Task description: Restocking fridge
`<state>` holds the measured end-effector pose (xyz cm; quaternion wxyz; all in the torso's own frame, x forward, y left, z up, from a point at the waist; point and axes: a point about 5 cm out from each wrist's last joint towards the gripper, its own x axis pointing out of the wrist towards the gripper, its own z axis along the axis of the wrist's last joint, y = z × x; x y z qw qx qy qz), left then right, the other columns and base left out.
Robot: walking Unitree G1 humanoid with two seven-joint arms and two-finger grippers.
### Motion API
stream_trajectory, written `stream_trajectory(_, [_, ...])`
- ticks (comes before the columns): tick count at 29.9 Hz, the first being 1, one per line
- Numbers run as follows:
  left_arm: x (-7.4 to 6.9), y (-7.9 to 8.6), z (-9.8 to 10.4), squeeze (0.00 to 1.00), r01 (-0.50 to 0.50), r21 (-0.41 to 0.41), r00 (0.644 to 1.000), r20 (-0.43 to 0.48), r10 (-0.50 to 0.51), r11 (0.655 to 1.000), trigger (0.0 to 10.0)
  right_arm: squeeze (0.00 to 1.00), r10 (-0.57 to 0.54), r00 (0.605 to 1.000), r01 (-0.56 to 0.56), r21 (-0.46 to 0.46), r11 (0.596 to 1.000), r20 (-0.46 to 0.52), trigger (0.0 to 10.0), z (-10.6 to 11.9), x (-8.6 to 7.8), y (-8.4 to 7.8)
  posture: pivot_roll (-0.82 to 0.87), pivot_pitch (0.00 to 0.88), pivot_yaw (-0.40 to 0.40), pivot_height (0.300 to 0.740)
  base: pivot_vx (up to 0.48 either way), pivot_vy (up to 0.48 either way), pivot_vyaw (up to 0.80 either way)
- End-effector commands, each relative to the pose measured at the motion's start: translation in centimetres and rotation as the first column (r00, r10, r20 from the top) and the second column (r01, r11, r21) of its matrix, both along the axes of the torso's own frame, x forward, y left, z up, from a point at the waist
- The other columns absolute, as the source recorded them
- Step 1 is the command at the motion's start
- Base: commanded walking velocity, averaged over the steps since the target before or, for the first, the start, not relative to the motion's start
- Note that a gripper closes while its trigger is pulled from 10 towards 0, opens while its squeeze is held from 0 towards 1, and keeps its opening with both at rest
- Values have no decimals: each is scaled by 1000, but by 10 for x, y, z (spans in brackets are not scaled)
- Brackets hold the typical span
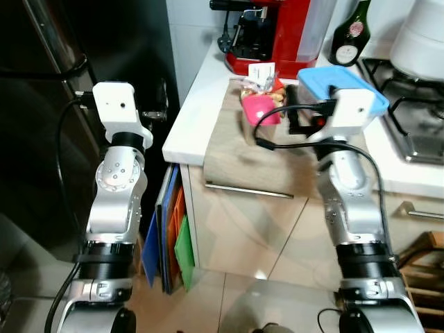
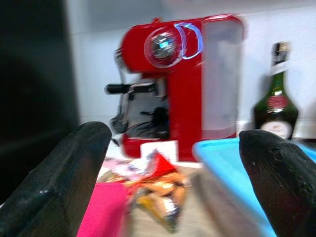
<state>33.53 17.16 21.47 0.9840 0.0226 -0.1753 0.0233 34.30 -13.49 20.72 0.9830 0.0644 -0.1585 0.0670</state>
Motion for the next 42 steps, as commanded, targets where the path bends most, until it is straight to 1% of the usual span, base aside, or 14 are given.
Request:
stream_trajectory(1, [-2, 2, 5, 0, 4, -3, 1000, 19, -4, 1000, 10000, 0, 64, 998, -64, 8, 998, 3, 10000, 8, 0, 11, -33, 0, 36, 740, 0, 0, 0])
stream_trajectory(6, [-5, 1, 2, 0, 13, -4, 1000, 12, -12, 1000, 10000, 0, 111, 992, -109, 38, 993, -52, 10000, 12, 3, 18, -29, 0, 36, 740, 0, 0, 0])
stream_trajectory(14, [-4, 3, 0, 0, 12, -15, 1000, -9, -12, 1000, 10000, 0, 50, 986, -46, 28, 999, -159, 10000, 4, 12, 10, -26, 5, 34, 740, 0, 0, 0])
stream_trajectory(15, [-4, 2, 0, 0, 22, -16, 1000, -10, -22, 1000, 10000, 0, 51, 982, -49, 19, 999, -180, 10000, 2, 14, 11, -27, 9, 35, 740, 0, 0, 0])
stream_trajectory(18, [-6, -2, 0, 0, 140, -16, 990, -2, -140, 990, 10000, 0, 72, 975, -70, 17, 997, -212, 10000, 0, 17, 14, -26, 11, 35, 740, 0, 0, 0])
stream_trajectory(20, [-7, -1, 0, 0, 160, -3, 987, -6, -160, 987, 10000, 0, 79, 972, -78, 15, 997, -220, 10000, -1, 18, 15, -26, 11, 35, 740, 0, 0, 0])
stream_trajectory(21, [-12, -3, -4, 0, 254, 45, 967, -30, -253, 966, 10000, 0, 90, 968, -89, 14, 996, -235, 10000, -1, 19, 17, -25, 12, 34, 740, 0, 0, 0])
stream_trajectory(23, [-20, -7, -6, 0, 340, 75, 940, -46, -338, 937, 10000, 0, 96, 965, -96, 12, 995, -243, 10000, -1, 19, 19, -14, 18, 31, 740, 0, 0, 0])
stream_trajectory(24, [-20, -7, -6, 0, 340, 75, 940, -46, -338, 937, 10000, 0, 96, 965, -96, 12, 995, -243, 10000, -1, 19, 19, -14, 18, 31, 740, 0, 0, 0])
stream_trajectory(26, [-35, -13, -7, 0, 442, 71, 897, -55, -439, 894, 10000, 0, 105, 965, -109, 0, 994, -241, 10000, 4, 16, 25, -9, 20, 30, 740, 0, 0, 0])
stream_trajectory(29, [-43, -21, -6, 0, 510, 60, 860, -58, -507, 858, 10000, 0, 111, 965, -114, 1, 993, -236, 10000, 8, 14, 28, -3, 24, 26, 740, 0, 0, 0])
stream_trajectory(30, [-43, -21, -6, 0, 510, 60, 860, -58, -507, 858, 10000, 0, 111, 965, -114, 1, 993, -236, 10000, 8, 14, 28, -3, 24, 26, 740, 0, 0, 0])
stream_trajectory(34, [-50, -27, -4, 0, 574, 58, 819, -60, -571, 817, 10000, 0, 123, 966, -126, 4, 992, -229, 10000, 15, 11, 32, 0, 26, 22, 740, 0, 0, 0])
stream_trajectory(42, [-50, -28, -5, 0, 580, 41, 814, -72, -577, 814, 10000, 0, 107, 962, -117, -26, 993, -252, 10000, 19, 9, 36, -8, 22, 20, 740, 0, 0, 0])
